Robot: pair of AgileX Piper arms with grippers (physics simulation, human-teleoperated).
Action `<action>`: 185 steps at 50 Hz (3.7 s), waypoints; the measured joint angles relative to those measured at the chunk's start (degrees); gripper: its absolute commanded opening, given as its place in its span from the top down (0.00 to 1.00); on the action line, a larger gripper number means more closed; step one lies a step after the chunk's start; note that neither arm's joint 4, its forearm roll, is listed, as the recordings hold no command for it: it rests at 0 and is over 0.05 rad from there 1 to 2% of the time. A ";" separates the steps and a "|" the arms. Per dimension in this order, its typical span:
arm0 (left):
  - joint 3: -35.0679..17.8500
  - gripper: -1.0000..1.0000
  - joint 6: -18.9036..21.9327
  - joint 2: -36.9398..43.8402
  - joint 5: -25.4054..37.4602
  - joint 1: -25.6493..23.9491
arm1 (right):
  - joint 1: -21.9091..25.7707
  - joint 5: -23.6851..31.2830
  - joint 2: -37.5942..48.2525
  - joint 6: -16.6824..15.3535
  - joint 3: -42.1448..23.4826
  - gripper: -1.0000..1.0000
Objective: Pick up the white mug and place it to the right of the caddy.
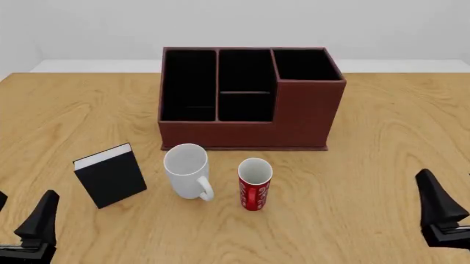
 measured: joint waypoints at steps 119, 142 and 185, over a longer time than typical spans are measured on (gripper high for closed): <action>0.00 0.00 0.00 0.00 0.00 0.00 | 37.63 68.61 63.75 -16.81 -83.24 0.00; 0.00 0.00 0.00 0.00 0.00 0.00 | 44.68 73.00 75.21 -13.11 -92.34 0.00; 0.00 0.00 0.00 0.00 0.00 0.00 | 50.51 73.49 85.80 -6.85 -101.52 0.00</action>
